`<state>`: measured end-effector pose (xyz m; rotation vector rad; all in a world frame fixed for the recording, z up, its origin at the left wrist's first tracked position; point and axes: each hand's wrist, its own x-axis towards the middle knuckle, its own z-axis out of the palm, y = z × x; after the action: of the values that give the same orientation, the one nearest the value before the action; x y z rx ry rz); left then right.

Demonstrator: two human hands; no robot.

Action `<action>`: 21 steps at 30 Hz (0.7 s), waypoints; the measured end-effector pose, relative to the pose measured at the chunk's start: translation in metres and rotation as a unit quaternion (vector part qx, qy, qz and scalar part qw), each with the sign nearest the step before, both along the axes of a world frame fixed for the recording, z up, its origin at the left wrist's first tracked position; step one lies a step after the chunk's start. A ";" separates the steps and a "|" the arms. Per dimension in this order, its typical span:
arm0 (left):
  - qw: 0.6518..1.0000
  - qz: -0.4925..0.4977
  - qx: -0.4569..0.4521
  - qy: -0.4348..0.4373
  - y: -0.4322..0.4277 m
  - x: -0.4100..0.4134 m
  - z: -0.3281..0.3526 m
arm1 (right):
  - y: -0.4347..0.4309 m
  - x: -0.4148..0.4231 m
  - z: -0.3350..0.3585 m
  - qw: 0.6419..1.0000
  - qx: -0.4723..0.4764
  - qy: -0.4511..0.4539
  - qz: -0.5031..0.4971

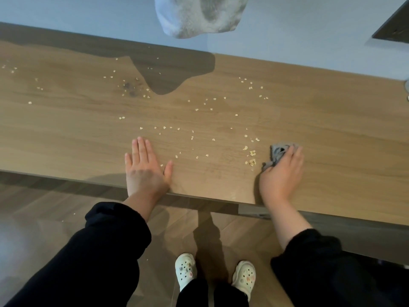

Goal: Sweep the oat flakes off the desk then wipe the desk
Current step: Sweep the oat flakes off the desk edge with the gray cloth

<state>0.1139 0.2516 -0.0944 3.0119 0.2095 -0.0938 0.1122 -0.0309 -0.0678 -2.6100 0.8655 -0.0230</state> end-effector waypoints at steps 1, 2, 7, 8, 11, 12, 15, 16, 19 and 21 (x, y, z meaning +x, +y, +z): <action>1.000 0.000 0.001 0.002 0.000 0.000 0.000 | 0.020 0.001 -0.001 1.000 0.007 0.007 -0.005; 1.000 0.001 0.003 0.005 -0.001 0.000 0.000 | 0.039 0.005 -0.002 1.000 0.016 0.013 -0.001; 0.999 0.005 0.013 0.030 -0.001 0.001 0.005 | 0.081 0.024 -0.002 0.998 0.029 0.017 0.060; 1.000 0.004 0.009 0.029 -0.001 0.001 0.005 | 0.073 0.019 -0.002 0.997 0.032 0.014 0.062; 1.000 0.005 -0.001 0.029 0.000 0.001 0.003 | 0.034 -0.010 -0.006 1.000 0.004 -0.005 0.017; 1.000 0.005 0.000 0.030 0.000 0.001 0.003 | 0.022 -0.016 -0.006 1.000 -0.008 -0.006 -0.004; 1.000 0.002 0.007 0.030 0.000 0.002 0.001 | 0.006 0.000 -0.005 0.998 -0.018 -0.006 -0.059; 0.999 0.001 0.010 0.032 0.000 0.002 0.001 | 0.009 0.013 -0.003 0.997 -0.012 -0.006 -0.071; 0.999 -0.003 0.009 0.030 0.001 0.003 -0.001 | 0.036 0.047 -0.001 1.000 0.011 -0.022 -0.018; 1.000 -0.003 0.003 0.025 0.001 0.003 -0.002 | 0.052 0.054 -0.004 0.997 0.004 -0.020 0.078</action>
<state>0.1169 0.2524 -0.0966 3.0181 0.2064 -0.1696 0.1659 0.0209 -0.0721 -2.6516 0.6452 -0.0297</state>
